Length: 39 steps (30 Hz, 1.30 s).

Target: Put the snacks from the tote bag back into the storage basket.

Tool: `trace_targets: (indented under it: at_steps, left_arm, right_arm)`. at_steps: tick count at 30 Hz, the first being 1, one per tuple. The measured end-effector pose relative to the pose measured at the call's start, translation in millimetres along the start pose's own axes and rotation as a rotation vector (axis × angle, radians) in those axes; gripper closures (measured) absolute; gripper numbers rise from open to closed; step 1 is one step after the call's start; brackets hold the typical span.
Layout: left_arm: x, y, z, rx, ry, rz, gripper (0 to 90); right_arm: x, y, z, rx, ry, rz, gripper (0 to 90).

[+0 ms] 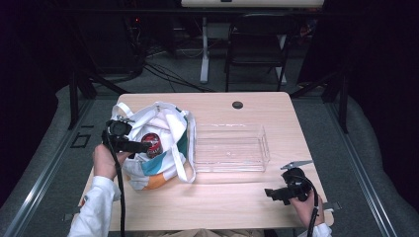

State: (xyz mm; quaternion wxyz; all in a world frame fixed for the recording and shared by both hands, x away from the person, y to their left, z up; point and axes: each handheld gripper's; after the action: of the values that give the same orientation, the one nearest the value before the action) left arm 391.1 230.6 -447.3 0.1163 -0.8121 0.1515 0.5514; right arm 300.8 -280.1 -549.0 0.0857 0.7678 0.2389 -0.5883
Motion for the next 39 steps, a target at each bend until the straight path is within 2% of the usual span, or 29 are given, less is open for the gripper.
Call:
trace_targets:
  at_steps: [8,14,19,26,30,33,36,38,39]
  left_arm:
    - [17.3,-1.0,-19.6,-0.001,-0.060,0.028,0.1]
    - [28.9,-1.5,-28.8,-0.003,-0.091,0.024,0.2]
    - [44.2,-2.6,-38.6,-0.006,-0.134,0.012,0.3]
    - [58.4,-1.4,-45.0,0.002,-0.183,0.008,0.5]
    - [64.0,0.1,-47.6,-0.010,-0.196,0.002,1.6]
    - [65.7,-0.5,-49.3,-0.003,-0.206,0.005,3.5]
    - [69.4,0.1,-50.4,0.005,-0.220,0.010,12.6]
    - [70.2,0.6,-50.5,0.001,-0.223,0.008,14.0]
    - [71.0,0.6,-51.1,0.011,-0.228,0.006,14.7]
  right_arm:
    - [-1.1,0.9,2.4,0.003,0.003,-0.010,6.0]
    - [-1.6,0.9,4.3,0.006,0.004,-0.008,6.0]
    - [-1.1,1.0,3.5,0.005,0.003,-0.009,6.1]
    - [-0.6,-0.2,1.6,-0.009,0.000,-0.013,6.1]
    - [0.0,-1.0,1.2,-0.010,-0.002,-0.013,6.2]
    - [0.0,-1.0,1.6,-0.010,-0.001,-0.011,6.2]
    - [-0.7,-0.8,2.7,-0.009,-0.006,-0.016,6.3]
    - [-0.6,-0.8,2.9,-0.009,-0.006,-0.020,6.4]
    - [-0.4,-0.6,3.3,-0.008,-0.007,-0.013,6.5]
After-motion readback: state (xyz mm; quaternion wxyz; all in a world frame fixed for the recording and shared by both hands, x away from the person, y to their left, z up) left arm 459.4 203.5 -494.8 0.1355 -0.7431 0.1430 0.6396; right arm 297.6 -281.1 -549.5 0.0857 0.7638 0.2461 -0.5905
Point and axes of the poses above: each handheld gripper's, and its own axes: x roughly forward along the jaws, z roughly out of its underside, y roughly to its right, and after that the axes turned 15 degrees about -y, right-handed
